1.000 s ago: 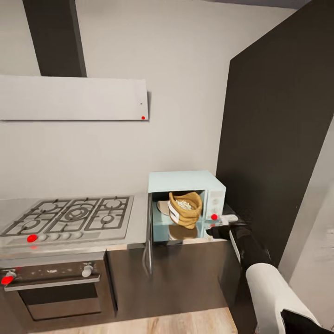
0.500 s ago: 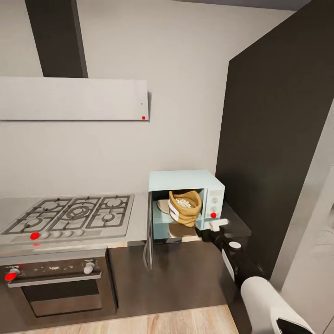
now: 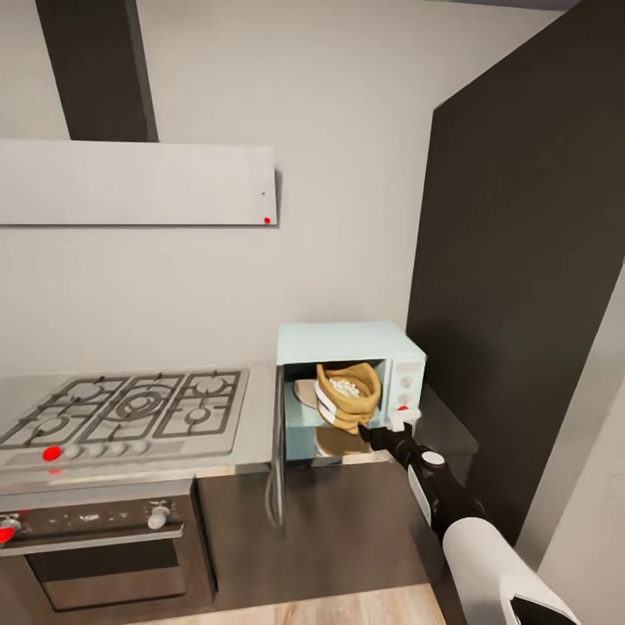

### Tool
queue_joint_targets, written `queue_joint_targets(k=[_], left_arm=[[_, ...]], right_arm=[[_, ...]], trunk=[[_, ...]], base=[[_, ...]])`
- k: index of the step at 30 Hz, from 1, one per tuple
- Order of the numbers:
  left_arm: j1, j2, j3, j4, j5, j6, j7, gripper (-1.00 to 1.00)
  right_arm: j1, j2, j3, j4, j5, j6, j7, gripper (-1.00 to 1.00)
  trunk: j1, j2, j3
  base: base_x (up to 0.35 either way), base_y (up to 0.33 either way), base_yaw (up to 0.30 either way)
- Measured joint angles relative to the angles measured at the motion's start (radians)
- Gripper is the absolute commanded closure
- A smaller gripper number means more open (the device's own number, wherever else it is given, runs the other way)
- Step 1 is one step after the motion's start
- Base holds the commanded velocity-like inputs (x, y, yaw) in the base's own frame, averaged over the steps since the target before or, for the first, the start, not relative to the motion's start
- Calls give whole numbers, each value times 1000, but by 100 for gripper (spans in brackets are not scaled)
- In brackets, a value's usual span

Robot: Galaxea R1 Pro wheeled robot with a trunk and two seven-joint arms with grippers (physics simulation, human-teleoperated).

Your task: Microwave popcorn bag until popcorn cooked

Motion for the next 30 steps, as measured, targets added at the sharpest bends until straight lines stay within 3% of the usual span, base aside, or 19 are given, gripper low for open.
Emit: queue_joint_targets(k=[20, 24, 30], left_arm=[[0, 0, 0, 0, 0, 0, 0, -100], [0, 0, 0, 0, 0, 0, 0, -100], [0, 0, 1, 0, 0, 0, 0, -100]], right_arm=[[0, 13, 1, 2, -1, -1, 59, -100], [0, 47, 2, 3, 0, 5, 90, -100], [0, 59, 3, 12, 1, 10, 94, -100]], trunk=[[0, 0, 0], [0, 0, 0], [0, 0, 0]], base=[[310, 0, 0], [255, 0, 0], [47, 0, 0]])
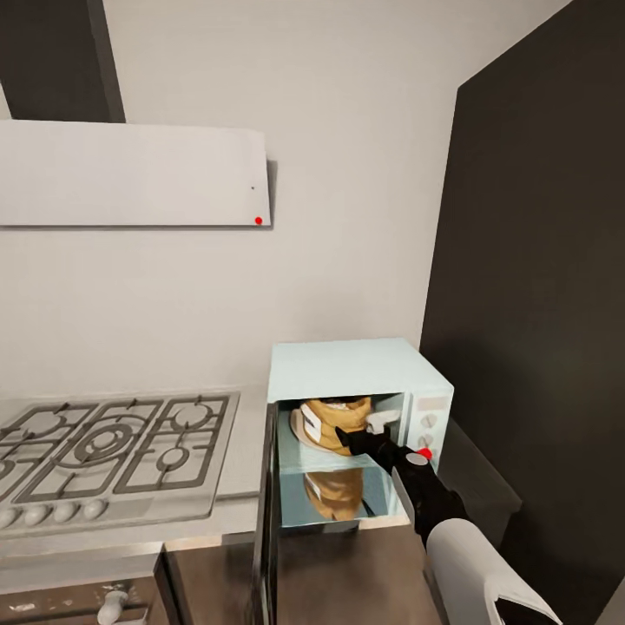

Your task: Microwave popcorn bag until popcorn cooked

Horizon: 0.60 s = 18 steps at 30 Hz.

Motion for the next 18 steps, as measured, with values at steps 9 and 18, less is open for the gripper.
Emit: queue_joint_targets(k=[9, 18], left_arm=[[0, -3, 2, 0, 0, 0, 10, -100], [0, -5, 2, 1, 0, 0, 11, -100]], right_arm=[[0, 0, -2, 1, 6, 2, -1, -100], [0, 0, -4, 2, 4, 3, -2, -100]], trunk=[[1, 0, 0], [1, 0, 0]], base=[[-264, 0, 0], [-346, 0, 0]])
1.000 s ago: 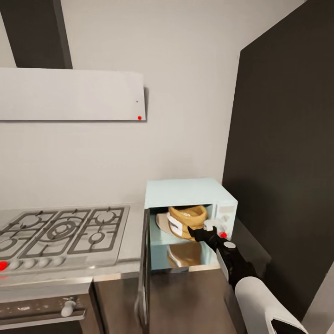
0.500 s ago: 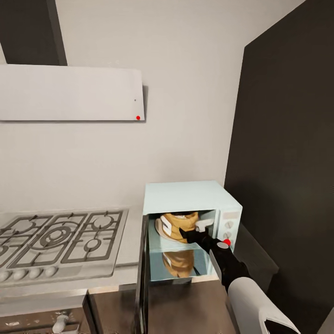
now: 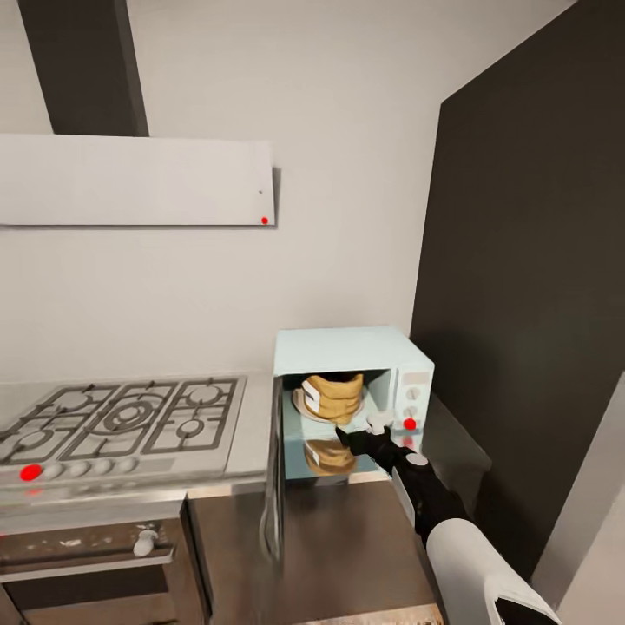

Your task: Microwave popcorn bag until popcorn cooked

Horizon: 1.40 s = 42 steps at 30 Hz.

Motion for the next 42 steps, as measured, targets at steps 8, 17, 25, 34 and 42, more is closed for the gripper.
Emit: queue_joint_targets(k=[8, 17, 25, 34, 42], left_arm=[[0, 0, -1, 0, -1, 0, 0, -100], [0, -2, 0, -1, -2, -1, 0, -100], [0, 4, -8, -35, -3, 1, -9, -100], [0, 5, -11, -484, -11, 57, -11, -100], [-71, -40, -36, -768, -10, 276, -20, -100]], right_arm=[[1, -43, -1, 7, -8, 5, 2, -100], [124, -129, -53, 10, -9, 13, 20, -100], [249, -238, -55, 228, 1, 14, -6, -100], [307, -260, -49, 581, 2, 4, -101, -100], [379, -261, -48, 585, 1, 5, -157, -100]], trunk=[[0, 0, 0], [0, 0, 0], [-1, 0, 0], [-1, 0, 0], [-1, 0, 0]], base=[[-346, 0, 0], [-346, 0, 0], [-135, 0, 0], [0, 0, 0], [0, 0, 0]])
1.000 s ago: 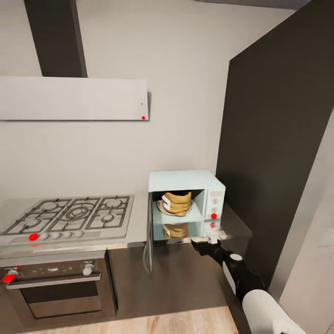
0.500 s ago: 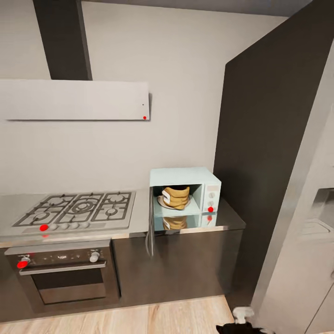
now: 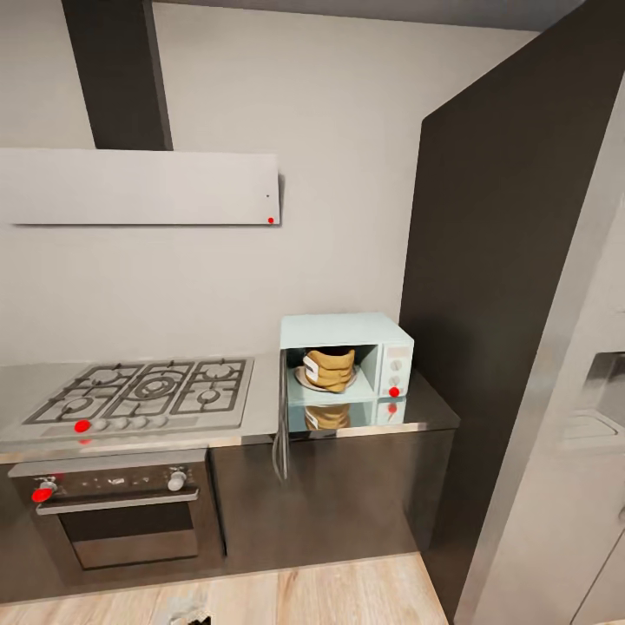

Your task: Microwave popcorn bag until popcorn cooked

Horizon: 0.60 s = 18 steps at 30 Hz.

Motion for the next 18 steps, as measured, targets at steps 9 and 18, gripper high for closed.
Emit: queue_joint_targets(k=[9, 18], left_arm=[[-201, -11, -125, -384, 13, 318, -25, -100], [-213, -46, -192, -549, -13, 347, 23, -100]], right_arm=[[57, 7, 0, 0, -4, 10, -222, -100], [65, 10, 0, 0, -4, 14, -221, -100]], trunk=[[0, 0, 0], [0, 0, 0]], base=[[0, 0, 0], [88, 0, 0]])
